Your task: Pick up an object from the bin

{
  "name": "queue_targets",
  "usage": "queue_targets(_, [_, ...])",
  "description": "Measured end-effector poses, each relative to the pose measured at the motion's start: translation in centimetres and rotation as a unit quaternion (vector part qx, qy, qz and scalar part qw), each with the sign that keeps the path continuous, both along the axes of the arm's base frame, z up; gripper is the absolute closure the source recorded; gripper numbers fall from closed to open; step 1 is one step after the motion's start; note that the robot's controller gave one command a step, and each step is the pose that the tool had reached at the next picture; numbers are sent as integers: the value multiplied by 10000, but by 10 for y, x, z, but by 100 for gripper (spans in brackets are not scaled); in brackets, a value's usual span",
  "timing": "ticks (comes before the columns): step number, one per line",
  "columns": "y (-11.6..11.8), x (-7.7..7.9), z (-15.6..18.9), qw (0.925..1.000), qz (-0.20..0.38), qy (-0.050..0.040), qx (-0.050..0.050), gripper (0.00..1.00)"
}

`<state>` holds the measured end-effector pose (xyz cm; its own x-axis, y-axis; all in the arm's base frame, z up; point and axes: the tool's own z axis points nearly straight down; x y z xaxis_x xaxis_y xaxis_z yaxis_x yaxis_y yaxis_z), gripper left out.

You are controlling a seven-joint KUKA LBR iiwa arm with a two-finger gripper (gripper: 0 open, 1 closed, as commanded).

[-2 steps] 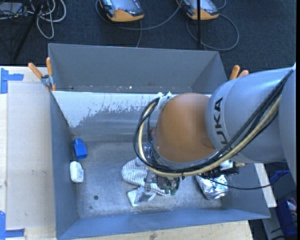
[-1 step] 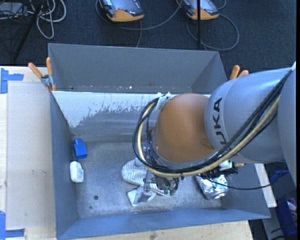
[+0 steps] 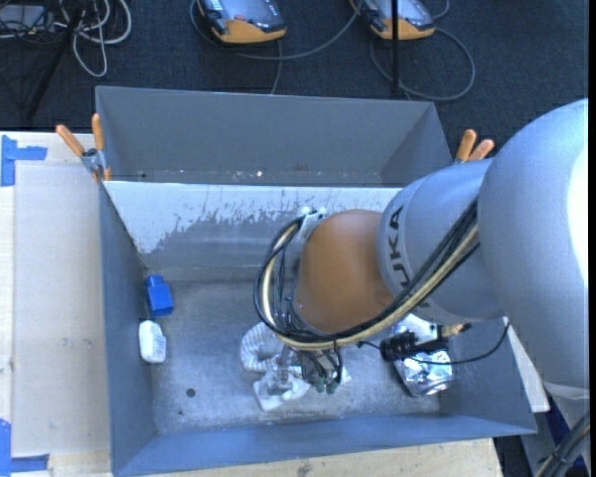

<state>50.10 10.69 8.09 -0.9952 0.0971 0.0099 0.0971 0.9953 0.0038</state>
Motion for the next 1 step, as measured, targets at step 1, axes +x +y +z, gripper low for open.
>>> queue_targets(1, [0,0,0,10000,-4,0,1,100])
